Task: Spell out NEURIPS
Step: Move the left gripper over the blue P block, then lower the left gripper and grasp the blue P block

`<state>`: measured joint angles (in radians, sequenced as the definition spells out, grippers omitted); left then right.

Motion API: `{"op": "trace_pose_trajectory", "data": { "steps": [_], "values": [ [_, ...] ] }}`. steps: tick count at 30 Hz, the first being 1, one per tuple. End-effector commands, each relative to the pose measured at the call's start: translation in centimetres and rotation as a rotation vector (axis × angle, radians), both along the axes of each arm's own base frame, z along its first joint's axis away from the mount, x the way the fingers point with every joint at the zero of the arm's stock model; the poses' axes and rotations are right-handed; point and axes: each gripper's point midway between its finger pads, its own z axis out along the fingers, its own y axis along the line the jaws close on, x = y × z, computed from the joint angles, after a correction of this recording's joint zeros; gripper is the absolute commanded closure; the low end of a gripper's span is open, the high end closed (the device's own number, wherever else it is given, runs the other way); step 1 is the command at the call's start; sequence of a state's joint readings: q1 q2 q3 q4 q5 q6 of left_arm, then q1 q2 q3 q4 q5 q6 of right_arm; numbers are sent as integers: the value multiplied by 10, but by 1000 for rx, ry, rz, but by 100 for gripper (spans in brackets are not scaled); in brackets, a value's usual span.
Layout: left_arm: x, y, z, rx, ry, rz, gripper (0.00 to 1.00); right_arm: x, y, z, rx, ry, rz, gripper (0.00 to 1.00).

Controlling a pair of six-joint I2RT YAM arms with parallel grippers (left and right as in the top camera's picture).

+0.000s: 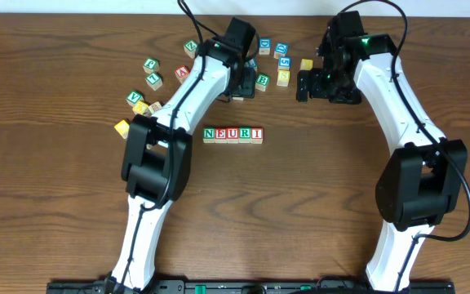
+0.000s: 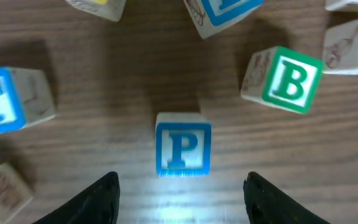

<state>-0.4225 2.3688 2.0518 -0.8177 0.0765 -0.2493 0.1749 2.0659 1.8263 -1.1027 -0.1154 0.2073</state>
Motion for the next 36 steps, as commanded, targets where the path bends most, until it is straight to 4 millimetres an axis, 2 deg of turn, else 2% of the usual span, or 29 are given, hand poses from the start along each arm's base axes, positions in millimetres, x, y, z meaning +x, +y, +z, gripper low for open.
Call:
{"op": "trace_pose_trajectory", "data": {
  "steps": [1,12,20,24,29,36],
  "values": [
    [0,-3,-12,5,7,-13,37,5,-3,5,-12,-21,8,2],
    [7,-6,-24,0,-5,-13,37,5,-4,5,-12,-22,7,2],
    [6,-4,-41,15,15,-11,38,5,-4,5,-12,-20,7,2],
    [6,-3,-45,23,20,-9,46,5,-4,5,-12,-21,6,2],
    [7,-4,-44,20,15,-9,62,5,-4,5,-15,-22,5,1],
    [7,-4,-43,20,15,-9,70,6,-8,5,-33,-24,0,1]
  ]
}}
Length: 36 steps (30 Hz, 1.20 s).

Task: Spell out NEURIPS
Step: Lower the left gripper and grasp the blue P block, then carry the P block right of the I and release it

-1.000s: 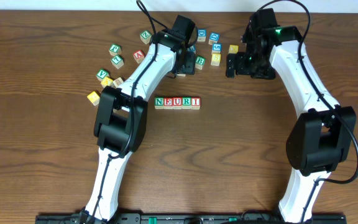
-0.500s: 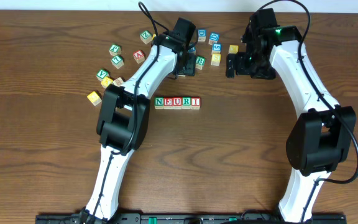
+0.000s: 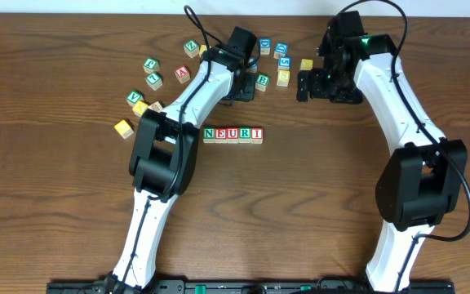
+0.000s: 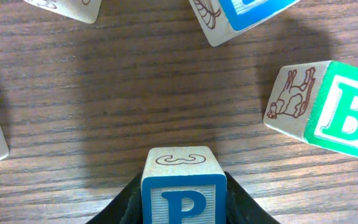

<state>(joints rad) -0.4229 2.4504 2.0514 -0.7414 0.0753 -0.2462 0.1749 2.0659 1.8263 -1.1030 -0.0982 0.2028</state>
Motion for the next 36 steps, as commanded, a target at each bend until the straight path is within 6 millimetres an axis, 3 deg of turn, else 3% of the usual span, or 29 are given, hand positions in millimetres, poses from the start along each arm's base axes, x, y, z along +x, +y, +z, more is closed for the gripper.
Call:
{"op": "trace_pose_trajectory", "data": {
  "steps": [1,12,19,27,36],
  "values": [
    [-3,1,-5,16,12,-7,71,5,-4,5,-16,-21,1,1],
    [-15,-3,26,13,9,-21,73,6,-6,5,-20,-23,-1,1],
    [-41,-31,47,13,20,-83,73,12,-13,6,-48,-50,-15,1],
    [-71,-70,46,4,47,-107,73,18,-34,7,-65,-60,-61,1],
    [-93,-89,44,-14,94,-31,72,24,-69,8,-62,-70,-139,1]
  ]
}}
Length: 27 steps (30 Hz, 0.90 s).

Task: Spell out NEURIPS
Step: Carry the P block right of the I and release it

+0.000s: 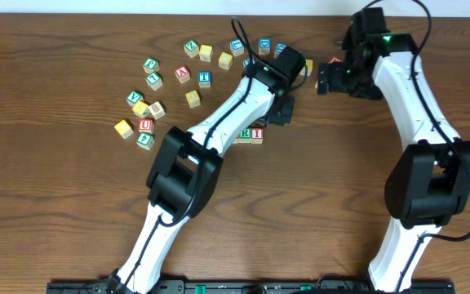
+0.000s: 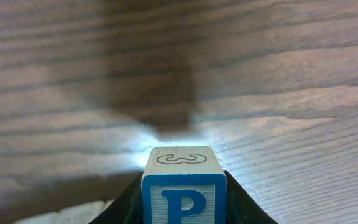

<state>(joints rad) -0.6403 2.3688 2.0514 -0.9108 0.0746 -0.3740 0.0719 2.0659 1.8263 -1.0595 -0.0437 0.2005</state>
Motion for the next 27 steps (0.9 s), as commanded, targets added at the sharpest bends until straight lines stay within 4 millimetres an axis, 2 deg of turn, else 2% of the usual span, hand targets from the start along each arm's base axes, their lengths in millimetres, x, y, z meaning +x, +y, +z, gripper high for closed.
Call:
{"op": "trace_pose_trajectory", "data": {
  "steps": [1,5,8,12,20,23,27],
  "values": [
    [-7,-7,14,-26,0,71,72,6,-19,6,-15,-19,-34,1],
    [-16,-19,14,-36,8,91,72,5,-39,5,-13,-12,-84,1],
    [-22,-26,13,-41,14,102,72,4,-47,5,-1,-7,-106,1],
    [-27,-30,7,-36,26,133,73,1,-48,4,2,4,-109,1],
    [-33,-26,-12,-9,54,147,72,-2,-48,3,2,18,-108,1],
    [-34,-25,-15,-3,60,147,55,-3,-46,3,13,20,-105,1],
    [-35,-25,-17,-1,62,146,53,-3,-45,3,16,22,-104,1]
  ]
}}
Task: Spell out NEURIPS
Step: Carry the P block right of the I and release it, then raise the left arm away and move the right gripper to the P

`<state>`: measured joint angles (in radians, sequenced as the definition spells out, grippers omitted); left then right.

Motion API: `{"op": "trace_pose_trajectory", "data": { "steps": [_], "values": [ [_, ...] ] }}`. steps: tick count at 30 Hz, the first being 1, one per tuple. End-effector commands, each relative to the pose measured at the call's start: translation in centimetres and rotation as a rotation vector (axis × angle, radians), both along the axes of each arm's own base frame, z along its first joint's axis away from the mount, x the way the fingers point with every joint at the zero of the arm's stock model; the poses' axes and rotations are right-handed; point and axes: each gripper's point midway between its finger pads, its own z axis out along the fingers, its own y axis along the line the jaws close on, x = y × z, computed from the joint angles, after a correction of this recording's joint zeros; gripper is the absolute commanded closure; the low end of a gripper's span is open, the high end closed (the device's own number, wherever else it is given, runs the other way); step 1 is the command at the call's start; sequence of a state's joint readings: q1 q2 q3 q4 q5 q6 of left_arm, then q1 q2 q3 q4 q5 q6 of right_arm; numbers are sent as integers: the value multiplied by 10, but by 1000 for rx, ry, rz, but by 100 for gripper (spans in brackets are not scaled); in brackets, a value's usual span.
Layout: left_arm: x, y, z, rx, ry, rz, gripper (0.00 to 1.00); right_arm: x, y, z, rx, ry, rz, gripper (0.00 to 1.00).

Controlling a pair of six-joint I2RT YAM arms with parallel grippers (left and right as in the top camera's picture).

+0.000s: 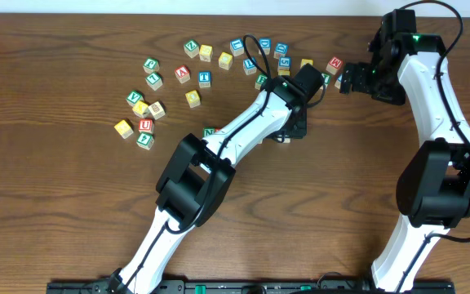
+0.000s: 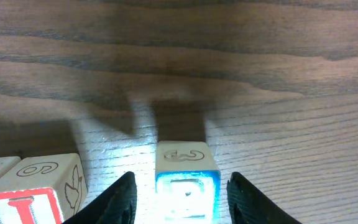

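Observation:
The blue P block (image 2: 187,180) stands on the table between the fingers of my left gripper (image 2: 182,190). The gripper is open, with a gap on each side of the block. To the block's left, a finger's width away, is the red I block (image 2: 17,202) that ends the row. In the overhead view my left gripper (image 1: 288,131) and arm cover most of the row; only the N block (image 1: 210,131) peeks out. My right gripper (image 1: 345,80) hovers at the far right by a red W block (image 1: 334,63); its jaws are unclear.
Loose letter blocks lie scattered along the back of the table (image 1: 237,46) and in a cluster at the left (image 1: 141,106). More blocks sit close behind my left wrist (image 1: 284,61). The table's far edge runs just beyond them.
The P block was held off the table in my shut left gripper; now it rests on the table right of the I block and the fingers have opened. My right arm has shifted further right.
My left gripper was open over the P block among the loose blocks at the back. Then it was shut on that block, then held it near the right end of the NEURI row. Now P stands beside I, released. My right arm has moved away rightward.

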<state>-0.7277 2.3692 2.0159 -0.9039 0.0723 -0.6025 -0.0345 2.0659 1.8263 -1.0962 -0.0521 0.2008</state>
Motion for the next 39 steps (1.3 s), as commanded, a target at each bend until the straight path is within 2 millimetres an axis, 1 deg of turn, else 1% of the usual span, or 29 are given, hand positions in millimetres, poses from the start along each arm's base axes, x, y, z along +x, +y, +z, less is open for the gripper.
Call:
{"op": "trace_pose_trajectory", "data": {
  "steps": [1,8,10,13,17,18,19,20,21,23,25,26,27,28,31,35,39],
  "values": [
    [0,5,-6,18,4,10,53,4,2,5,7,-15,1,1],
    [2,5,-3,15,-4,5,53,3,2,5,8,-12,0,1],
    [7,7,5,4,-18,8,53,2,2,5,8,-9,0,1],
    [18,15,30,-19,-61,0,53,1,2,5,8,-3,1,1],
    [35,39,85,-63,-145,6,52,0,3,5,8,1,2,1],
    [39,48,104,-76,-176,9,52,0,3,5,9,1,3,1],
    [44,61,128,-92,-218,12,51,0,5,5,12,1,6,1],
    [46,69,145,-105,-247,16,49,0,6,5,11,1,8,1],
    [48,79,166,-119,-284,22,49,0,7,5,12,1,11,1],
    [48,96,197,-139,-343,34,48,0,11,5,12,0,20,1],
    [46,119,232,-155,-409,48,48,0,16,5,11,1,31,1],
    [43,133,250,-158,-442,57,48,0,20,5,11,2,40,1],
    [41,145,261,-157,-460,67,48,-1,25,4,11,4,50,1],
    [37,167,275,-146,-480,91,48,-3,33,4,11,11,69,1],
    [33,208,282,-99,-477,163,48,-8,50,3,10,25,108,1],
    [35,259,272,-32,-431,274,48,-15,78,3,7,39,182,1],
    [39,294,262,-2,-398,355,48,-23,106,1,4,49,245,1]
  ]
}}
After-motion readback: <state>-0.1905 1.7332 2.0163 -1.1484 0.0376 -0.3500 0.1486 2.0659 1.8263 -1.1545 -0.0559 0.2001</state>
